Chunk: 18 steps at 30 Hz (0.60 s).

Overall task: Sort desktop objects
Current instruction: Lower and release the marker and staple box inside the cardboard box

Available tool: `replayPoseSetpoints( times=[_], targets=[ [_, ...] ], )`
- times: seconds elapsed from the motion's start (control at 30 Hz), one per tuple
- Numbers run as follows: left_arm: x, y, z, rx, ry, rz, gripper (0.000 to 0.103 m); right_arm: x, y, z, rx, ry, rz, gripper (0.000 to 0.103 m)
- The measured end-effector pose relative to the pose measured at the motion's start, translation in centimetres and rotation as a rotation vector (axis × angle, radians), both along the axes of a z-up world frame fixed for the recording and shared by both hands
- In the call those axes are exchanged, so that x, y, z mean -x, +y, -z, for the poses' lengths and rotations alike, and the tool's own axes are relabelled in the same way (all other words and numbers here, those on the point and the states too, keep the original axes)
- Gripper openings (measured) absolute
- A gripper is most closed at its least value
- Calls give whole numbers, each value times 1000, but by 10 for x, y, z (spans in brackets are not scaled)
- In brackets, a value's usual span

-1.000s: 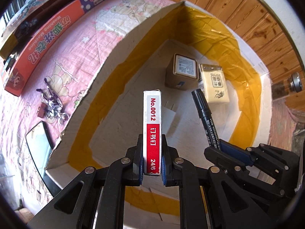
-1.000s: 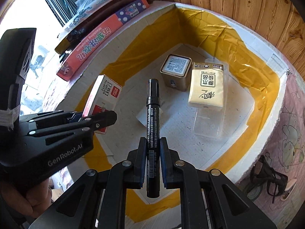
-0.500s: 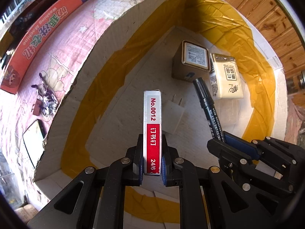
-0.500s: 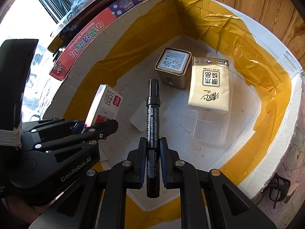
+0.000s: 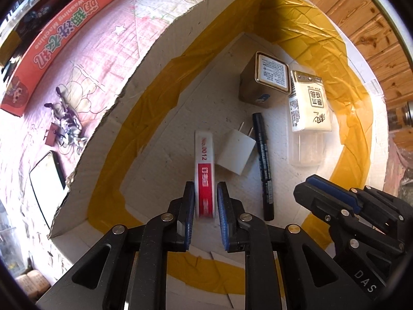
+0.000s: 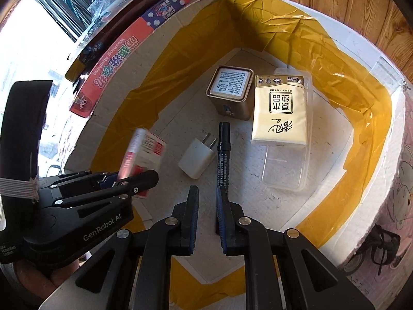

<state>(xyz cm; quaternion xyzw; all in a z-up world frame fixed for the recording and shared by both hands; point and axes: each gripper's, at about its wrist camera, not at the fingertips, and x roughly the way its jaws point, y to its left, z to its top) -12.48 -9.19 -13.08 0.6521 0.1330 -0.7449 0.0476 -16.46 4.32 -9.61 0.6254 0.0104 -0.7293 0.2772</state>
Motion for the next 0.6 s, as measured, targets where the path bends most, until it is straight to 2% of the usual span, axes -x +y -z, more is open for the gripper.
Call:
replayPoseSetpoints(
  times=[0.23,0.4,0.47,0.6],
  targets=[
    [-10,-3,-16,-8,31,-7,20,-16,5,-15,13,9,13,17],
    [-20,-2,-31,-9,59,-4,25,-27,12,-25,31,21,17,25],
    [-23,-4,-35,-11,67,-3,28,-33,15,-30,43,30,21,35],
    [-32,7,-42,-15,89,16,29,-47,22,-42,67,68,26,42]
  ],
)
